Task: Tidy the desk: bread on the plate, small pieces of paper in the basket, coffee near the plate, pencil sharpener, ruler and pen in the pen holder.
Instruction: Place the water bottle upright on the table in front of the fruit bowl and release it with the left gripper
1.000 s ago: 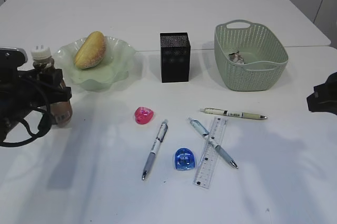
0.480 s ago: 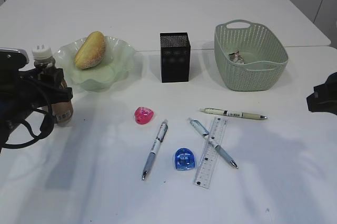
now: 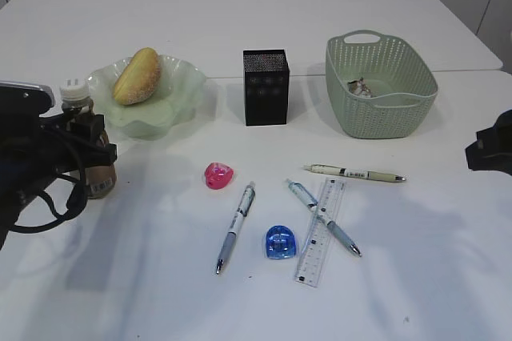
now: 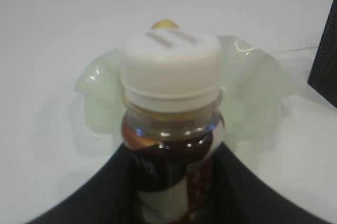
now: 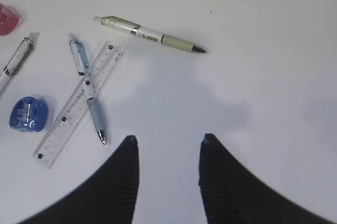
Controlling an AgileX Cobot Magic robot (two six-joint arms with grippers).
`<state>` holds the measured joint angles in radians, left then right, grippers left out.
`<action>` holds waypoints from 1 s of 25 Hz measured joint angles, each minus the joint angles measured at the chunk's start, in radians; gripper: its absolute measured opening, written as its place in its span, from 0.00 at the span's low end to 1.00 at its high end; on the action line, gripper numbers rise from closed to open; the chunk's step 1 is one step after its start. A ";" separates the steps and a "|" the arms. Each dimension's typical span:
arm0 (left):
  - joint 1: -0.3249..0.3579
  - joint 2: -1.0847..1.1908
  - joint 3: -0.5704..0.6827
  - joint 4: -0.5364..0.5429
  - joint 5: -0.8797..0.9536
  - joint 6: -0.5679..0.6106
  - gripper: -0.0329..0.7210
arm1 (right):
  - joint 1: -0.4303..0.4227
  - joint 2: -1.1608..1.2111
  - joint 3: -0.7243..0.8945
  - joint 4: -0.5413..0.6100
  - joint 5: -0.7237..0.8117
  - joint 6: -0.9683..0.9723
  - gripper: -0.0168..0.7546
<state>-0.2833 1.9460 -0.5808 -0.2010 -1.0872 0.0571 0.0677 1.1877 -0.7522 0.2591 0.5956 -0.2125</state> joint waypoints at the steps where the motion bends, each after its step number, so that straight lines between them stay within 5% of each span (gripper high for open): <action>1: 0.000 0.005 0.000 0.001 -0.006 0.000 0.40 | 0.000 0.000 0.000 0.000 0.000 0.000 0.43; 25: 0.000 0.009 0.032 0.012 -0.057 -0.007 0.40 | 0.000 0.000 0.000 0.004 0.000 -0.005 0.43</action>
<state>-0.2833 1.9552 -0.5486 -0.1890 -1.1441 0.0503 0.0677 1.1877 -0.7522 0.2628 0.5956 -0.2180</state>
